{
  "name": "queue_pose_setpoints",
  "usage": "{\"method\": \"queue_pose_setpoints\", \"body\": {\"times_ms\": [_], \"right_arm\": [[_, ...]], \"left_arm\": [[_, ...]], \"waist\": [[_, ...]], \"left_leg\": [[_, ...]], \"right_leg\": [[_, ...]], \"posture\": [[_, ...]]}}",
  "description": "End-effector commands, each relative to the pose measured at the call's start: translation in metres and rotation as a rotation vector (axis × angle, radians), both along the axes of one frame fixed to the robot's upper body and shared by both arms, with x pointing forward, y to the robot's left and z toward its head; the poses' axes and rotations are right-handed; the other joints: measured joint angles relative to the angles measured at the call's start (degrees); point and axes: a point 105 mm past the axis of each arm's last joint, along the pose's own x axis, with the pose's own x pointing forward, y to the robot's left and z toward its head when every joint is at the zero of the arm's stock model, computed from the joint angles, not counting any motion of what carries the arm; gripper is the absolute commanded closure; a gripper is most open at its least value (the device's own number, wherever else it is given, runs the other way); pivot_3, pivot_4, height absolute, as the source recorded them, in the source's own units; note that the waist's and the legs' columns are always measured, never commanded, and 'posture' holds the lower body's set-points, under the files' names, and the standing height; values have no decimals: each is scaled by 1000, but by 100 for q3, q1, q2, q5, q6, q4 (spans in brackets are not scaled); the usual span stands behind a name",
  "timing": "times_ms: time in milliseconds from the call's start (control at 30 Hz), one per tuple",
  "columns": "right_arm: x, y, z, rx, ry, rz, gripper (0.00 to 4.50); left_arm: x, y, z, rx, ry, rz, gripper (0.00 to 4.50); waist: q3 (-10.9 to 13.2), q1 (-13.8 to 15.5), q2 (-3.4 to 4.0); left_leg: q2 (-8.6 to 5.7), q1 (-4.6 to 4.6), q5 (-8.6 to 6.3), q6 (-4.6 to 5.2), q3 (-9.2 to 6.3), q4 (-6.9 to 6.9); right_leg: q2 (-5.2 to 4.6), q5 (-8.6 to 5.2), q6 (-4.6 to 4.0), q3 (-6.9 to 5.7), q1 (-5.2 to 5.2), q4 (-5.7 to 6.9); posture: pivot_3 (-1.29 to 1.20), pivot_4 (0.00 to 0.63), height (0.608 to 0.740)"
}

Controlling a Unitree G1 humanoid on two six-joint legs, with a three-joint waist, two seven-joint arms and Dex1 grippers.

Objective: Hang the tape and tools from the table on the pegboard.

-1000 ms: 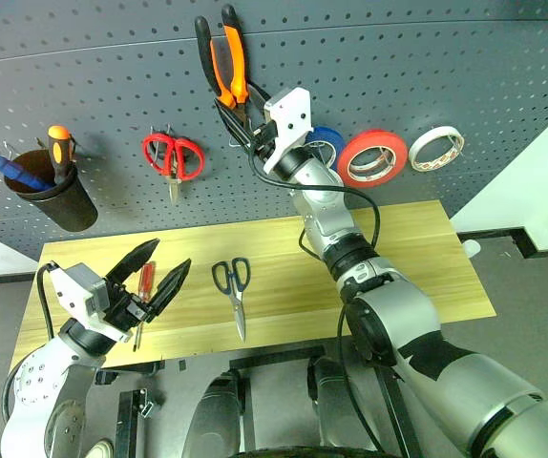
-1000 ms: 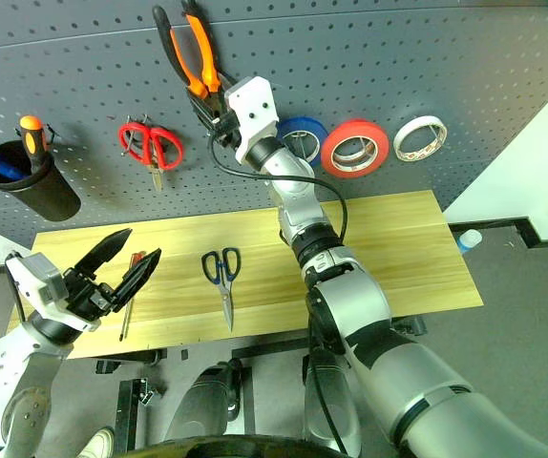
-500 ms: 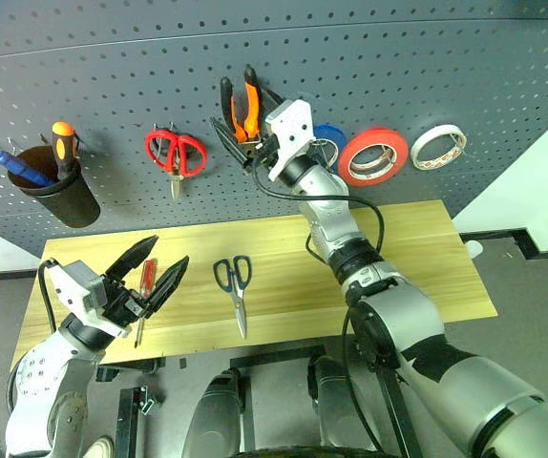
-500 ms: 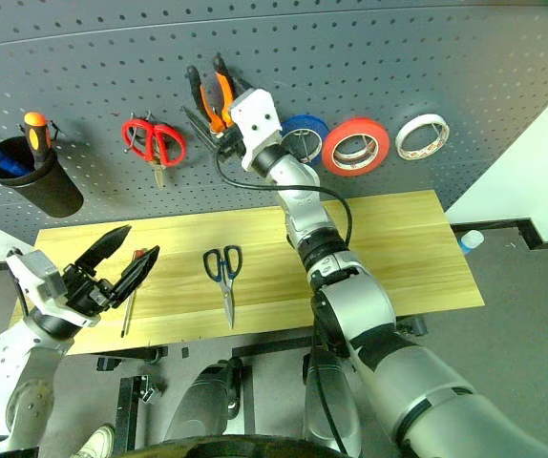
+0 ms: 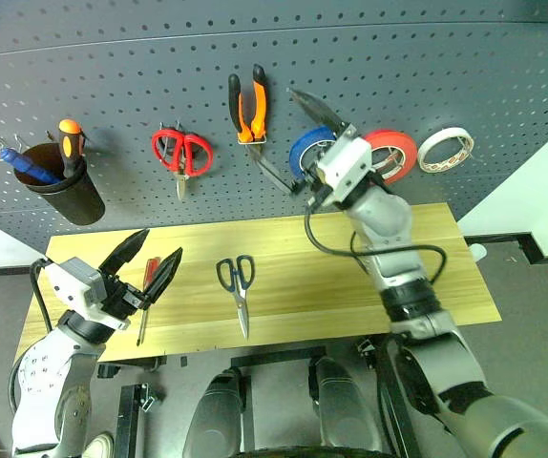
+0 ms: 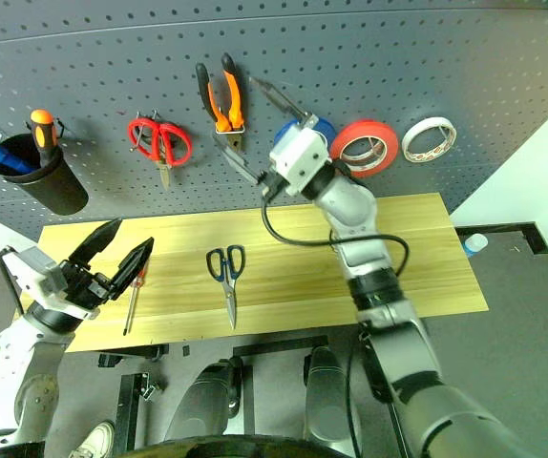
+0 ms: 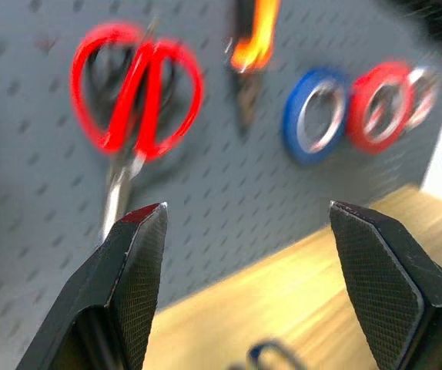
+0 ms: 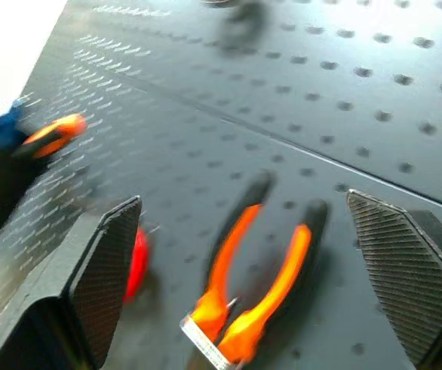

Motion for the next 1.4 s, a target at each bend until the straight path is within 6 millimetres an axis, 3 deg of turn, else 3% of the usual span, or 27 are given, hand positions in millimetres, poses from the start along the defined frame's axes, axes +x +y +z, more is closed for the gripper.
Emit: {"method": "queue_pose_setpoints", "body": {"times_ms": [33,67,233,367,500,533,700,833,1000,1133,1400], "right_arm": [[-31,8,-18,-108,143,121,30],[-34,7,-25,-125,208,129,30],[-41,8,-105,-239,732,24,30],[-40,15,-137,-308,872,-46,30],[-34,16,-152,-333,913,-109,30],[-30,14,-154,-325,917,-130,30],[-21,-6,-146,-292,884,-162,0],[-26,-30,-125,-274,828,-78,0],[-23,-64,-124,-324,784,-129,0],[-25,-77,-126,-358,757,-135,0],[-23,-87,-120,-334,717,-167,0]], "left_arm": [[-8,10,-23,73,146,39,999],[-10,10,-27,73,176,29,999],[-27,27,-65,170,405,-44,999],[-30,50,-91,214,551,-32,999],[-20,58,-101,174,593,31,999],[-16,55,-103,173,598,43,999],[-3,17,-102,124,625,89,31],[0,-22,-121,183,813,134,31],[13,-59,-122,146,906,165,31],[23,-88,-118,198,923,150,31],[39,-100,-127,285,1003,249,31]], "waist": [[-6,-10,-10],[-6,-10,-11],[-11,21,-20],[-17,22,-26],[-22,49,-34],[-22,69,-36],[-25,151,-43],[-25,166,-44],[-25,137,-51],[-25,135,-52],[-23,143,-55]], "left_leg": [[1,1,0,0,-2,-1],[1,1,0,0,-1,-2],[2,-2,-1,0,-1,-3],[2,-2,-2,-1,1,5],[3,-6,-2,-1,0,-3],[2,-9,-2,-1,1,-5],[2,-16,-1,-3,5,1],[1,-4,0,-4,3,5],[1,3,0,-4,2,9],[1,6,0,-4,1,8],[0,2,0,-5,1,12]], "right_leg": [[0,-2,-2,-1,2,-1],[0,-3,-2,0,2,-4],[-2,-14,-24,-2,1,-9],[-3,-17,-23,-2,0,-16],[-3,-8,-35,-5,-1,-24],[-3,-7,-33,-5,-1,-27],[-5,8,-6,-5,1,-37],[-5,5,13,-6,15,-32],[-4,1,25,-6,21,-26],[-2,3,24,-7,20,-16],[-2,2,25,-7,20,-18]], "posture": [[-22,182,730],[-24,183,730],[-31,188,730],[-34,184,730],[-31,181,730],[-31,181,730],[-23,193,730],[-13,205,730],[-18,217,730],[-20,218,730],[-47,218,730]]}}
